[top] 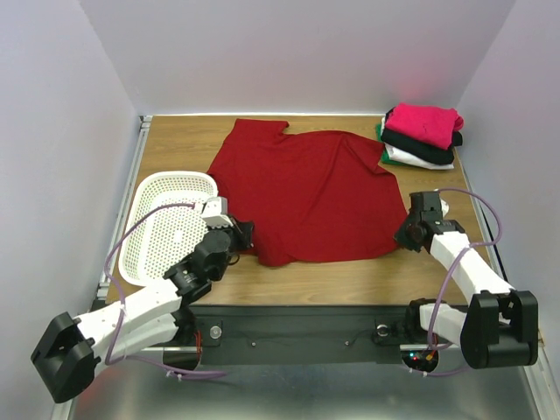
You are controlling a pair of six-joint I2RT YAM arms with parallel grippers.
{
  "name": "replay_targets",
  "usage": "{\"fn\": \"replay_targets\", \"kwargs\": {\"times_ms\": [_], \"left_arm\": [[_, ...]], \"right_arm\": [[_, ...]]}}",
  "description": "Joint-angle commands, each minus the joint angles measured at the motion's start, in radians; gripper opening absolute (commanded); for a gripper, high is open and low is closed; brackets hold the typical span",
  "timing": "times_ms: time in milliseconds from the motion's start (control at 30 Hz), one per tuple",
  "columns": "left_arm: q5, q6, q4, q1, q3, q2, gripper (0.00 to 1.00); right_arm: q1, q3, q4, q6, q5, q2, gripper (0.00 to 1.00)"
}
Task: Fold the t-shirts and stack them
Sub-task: Fold the tshirt
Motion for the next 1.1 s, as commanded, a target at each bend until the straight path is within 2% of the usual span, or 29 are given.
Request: {"fn": "replay_targets", "kwargs": {"times_ms": [0,133,333,467,1067], "left_arm": [[-0.043,0.079,0.068,0.005,0.051,0.065,0.0],[-0.066,0.137,0.12,0.015,0.112,0.138,0.0],[-0.015,0.223,0.223,0.046,0.183,0.24,0.0],[-0.001,0.255,0.235,0.078,0.236,0.31,0.0],[0.117,0.387,0.364,0.201,0.368,0.456,0.0]], "right_arm": [[0.007,0.058,0.015,-0.023,0.026,-0.023,0.0],[0.007,0.087,0.055,-0.054,0.042,-0.017,0.0],[0.007,0.175,0.093,-0.094,0.046,0.06,0.0],[0.007,0.225,0.138,-0.109,0.038,0.128,0.0],[0.006,0.456,0.204,-0.164,0.068,0.433,0.0]]}}
